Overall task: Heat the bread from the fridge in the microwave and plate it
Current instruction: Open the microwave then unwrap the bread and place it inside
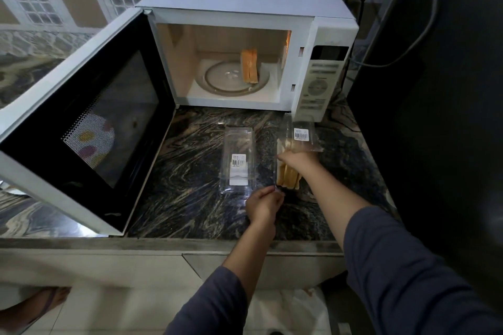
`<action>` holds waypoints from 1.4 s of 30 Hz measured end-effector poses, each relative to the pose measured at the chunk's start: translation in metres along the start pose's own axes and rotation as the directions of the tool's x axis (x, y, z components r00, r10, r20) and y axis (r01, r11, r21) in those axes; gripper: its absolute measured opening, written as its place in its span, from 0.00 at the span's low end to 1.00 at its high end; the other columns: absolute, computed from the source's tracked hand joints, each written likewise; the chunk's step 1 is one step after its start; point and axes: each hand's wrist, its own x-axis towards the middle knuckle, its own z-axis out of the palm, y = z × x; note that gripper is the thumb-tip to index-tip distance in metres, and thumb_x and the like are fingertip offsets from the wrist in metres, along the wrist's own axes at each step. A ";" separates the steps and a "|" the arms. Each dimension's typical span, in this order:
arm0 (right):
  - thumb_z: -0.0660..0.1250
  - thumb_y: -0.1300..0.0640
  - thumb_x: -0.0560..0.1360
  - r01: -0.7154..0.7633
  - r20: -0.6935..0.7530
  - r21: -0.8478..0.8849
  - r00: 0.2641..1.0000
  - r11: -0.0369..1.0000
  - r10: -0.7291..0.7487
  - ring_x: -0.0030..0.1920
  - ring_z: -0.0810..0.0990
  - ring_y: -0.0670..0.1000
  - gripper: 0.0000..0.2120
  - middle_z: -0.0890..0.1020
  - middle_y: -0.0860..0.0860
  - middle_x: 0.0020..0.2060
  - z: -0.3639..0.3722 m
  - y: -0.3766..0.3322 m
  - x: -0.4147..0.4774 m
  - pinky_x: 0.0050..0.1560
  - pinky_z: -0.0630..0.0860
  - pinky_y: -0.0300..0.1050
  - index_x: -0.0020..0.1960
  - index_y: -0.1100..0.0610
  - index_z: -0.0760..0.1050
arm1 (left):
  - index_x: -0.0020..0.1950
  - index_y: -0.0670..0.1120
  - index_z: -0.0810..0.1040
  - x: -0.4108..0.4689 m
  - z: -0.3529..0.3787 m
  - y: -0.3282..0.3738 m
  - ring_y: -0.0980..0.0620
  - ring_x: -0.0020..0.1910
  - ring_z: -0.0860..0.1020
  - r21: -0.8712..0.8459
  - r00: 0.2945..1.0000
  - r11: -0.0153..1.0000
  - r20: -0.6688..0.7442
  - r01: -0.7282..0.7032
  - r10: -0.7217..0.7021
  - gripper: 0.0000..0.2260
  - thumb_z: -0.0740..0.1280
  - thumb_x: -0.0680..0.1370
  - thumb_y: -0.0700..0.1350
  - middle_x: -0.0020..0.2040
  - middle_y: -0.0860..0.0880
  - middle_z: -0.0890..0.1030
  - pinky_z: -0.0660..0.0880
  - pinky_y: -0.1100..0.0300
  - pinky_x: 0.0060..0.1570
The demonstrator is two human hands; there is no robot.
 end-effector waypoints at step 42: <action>0.71 0.54 0.70 -0.017 -0.262 0.027 0.965 0.999 0.023 0.60 0.73 0.59 0.28 0.71 0.59 0.63 -0.049 0.118 -0.128 0.48 0.72 0.47 0.66 0.61 0.66 | 0.64 0.41 0.74 -0.039 -0.094 -0.004 0.42 0.61 0.69 0.854 0.691 0.001 0.419 -0.520 0.589 0.15 0.60 0.78 0.42 0.64 0.42 0.73 0.66 0.52 0.61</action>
